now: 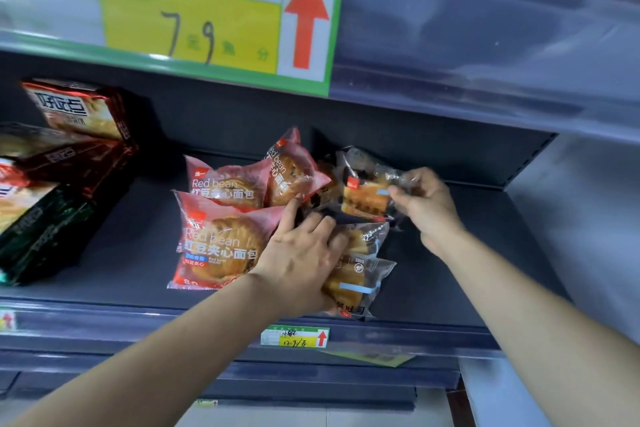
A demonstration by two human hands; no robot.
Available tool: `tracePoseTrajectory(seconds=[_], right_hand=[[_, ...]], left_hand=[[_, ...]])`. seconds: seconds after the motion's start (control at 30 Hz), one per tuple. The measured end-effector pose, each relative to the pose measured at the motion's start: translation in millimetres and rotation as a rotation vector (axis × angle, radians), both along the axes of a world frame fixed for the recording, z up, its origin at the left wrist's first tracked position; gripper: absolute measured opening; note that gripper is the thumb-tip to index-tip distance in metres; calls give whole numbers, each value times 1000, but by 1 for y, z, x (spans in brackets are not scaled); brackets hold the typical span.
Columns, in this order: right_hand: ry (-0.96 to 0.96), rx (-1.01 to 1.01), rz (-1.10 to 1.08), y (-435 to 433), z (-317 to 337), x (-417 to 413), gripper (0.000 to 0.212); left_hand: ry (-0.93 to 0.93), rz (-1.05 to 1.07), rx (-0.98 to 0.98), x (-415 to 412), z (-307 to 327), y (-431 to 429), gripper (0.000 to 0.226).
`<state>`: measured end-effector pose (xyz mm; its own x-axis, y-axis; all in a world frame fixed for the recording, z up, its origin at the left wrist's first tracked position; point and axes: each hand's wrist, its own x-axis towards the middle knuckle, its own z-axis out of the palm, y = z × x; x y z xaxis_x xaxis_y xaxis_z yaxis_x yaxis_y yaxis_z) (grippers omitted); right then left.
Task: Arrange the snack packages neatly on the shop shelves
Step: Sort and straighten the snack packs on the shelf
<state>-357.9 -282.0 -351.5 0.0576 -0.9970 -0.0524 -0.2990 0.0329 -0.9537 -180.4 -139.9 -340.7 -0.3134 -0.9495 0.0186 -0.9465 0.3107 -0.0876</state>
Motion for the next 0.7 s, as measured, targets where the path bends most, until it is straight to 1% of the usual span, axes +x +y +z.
tracePoseTrajectory(seconds=[0.07, 0.1, 0.17, 0.23, 0.27, 0.3, 0.37, 0.4, 0.43, 0.47, 0.5, 0.53, 0.57, 0.63, 0.67, 0.7], right_hand=[[91, 47, 211, 11, -3, 13, 27], [103, 118, 320, 15, -4, 17, 26], [41, 270, 467, 19, 2, 20, 22], [-81, 398, 513, 16, 9, 20, 16], [-128, 433, 474, 11, 10, 21, 17], [-136, 438, 398, 7, 9, 25, 22], [-41, 408, 189, -5, 0, 38, 29], [19, 391, 106, -8, -4, 46, 40], [80, 404, 56, -11, -9, 55, 60], [145, 452, 58, -13, -13, 63, 79], [189, 505, 107, -12, -14, 72, 87], [216, 551, 166, -12, -17, 78, 83], [213, 571, 211, -13, -19, 83, 67], [183, 482, 189, -16, -22, 92, 20], [189, 401, 142, -19, -25, 94, 8], [212, 315, 100, -21, -27, 96, 16]], left_hand=[[19, -14, -49, 3, 1, 1, 95], [5, -9, -46, 5, 1, 1, 102], [-61, 27, 26, 11, 0, -1, 125], [-91, 68, 113, 16, -1, -6, 137], [-95, 81, 145, 19, -2, -8, 138], [-97, 89, 163, 21, -2, -10, 137], [-87, 92, 165, 25, -5, -9, 133], [-77, 91, 153, 27, -6, -8, 132], [-65, 92, 141, 28, -8, -6, 130], [-56, 95, 136, 29, -9, -4, 129], [-51, 98, 136, 30, -9, -2, 129], [-51, 98, 138, 31, -8, -1, 128], [-57, 95, 139, 31, -8, 1, 127], [-59, 88, 139, 32, -7, 2, 127], [-53, 86, 139, 32, -8, 3, 127], [-47, 86, 140, 32, -8, 4, 127]])
